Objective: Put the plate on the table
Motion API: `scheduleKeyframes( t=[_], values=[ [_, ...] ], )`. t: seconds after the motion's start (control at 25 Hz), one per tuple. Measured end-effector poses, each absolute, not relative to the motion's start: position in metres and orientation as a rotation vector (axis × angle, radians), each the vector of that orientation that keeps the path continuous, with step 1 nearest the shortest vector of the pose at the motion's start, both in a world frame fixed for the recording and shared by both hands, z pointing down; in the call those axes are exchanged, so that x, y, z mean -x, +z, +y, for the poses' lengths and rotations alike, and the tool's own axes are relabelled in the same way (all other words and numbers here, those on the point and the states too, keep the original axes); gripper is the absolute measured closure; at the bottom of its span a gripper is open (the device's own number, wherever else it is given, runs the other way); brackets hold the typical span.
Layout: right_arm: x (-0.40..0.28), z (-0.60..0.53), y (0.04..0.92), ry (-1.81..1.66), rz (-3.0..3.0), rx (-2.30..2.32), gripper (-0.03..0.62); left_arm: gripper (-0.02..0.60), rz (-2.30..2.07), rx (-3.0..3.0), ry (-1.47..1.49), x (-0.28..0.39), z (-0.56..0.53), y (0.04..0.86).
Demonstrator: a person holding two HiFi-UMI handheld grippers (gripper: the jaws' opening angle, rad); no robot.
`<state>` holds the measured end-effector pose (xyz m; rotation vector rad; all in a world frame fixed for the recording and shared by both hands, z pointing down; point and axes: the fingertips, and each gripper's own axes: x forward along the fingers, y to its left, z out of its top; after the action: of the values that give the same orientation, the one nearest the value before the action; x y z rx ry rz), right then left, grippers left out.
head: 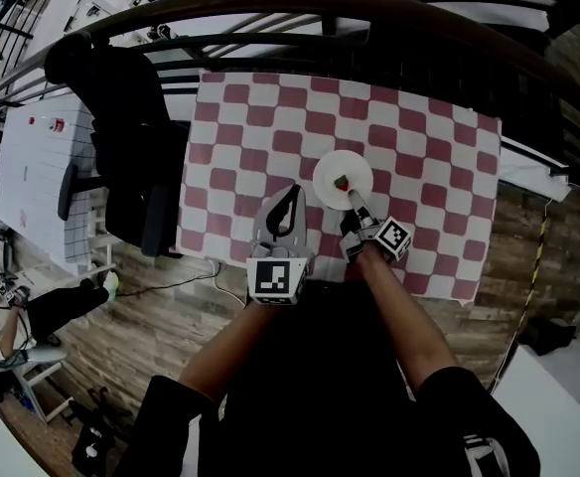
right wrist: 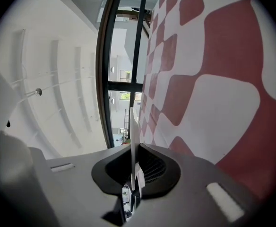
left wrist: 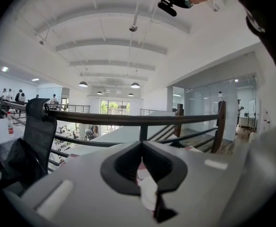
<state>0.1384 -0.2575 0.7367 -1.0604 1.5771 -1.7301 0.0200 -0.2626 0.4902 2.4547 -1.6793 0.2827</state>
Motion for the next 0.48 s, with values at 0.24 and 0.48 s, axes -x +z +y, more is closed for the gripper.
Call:
scheduleKeyframes(
  t=[0.24,0.48],
  values=[
    [-0.138,-0.258,0.757,-1.806,1.573,1.13,0.579,0.573,-1.669,-2.429,0.278,-0.019,-0.264,0.496],
    [-0.137,-0.259,0.769,-1.819,1.555,1.144,0.579,0.572,-1.675,-2.405,0.318,-0.012,-0.26,0.509]
  ],
)
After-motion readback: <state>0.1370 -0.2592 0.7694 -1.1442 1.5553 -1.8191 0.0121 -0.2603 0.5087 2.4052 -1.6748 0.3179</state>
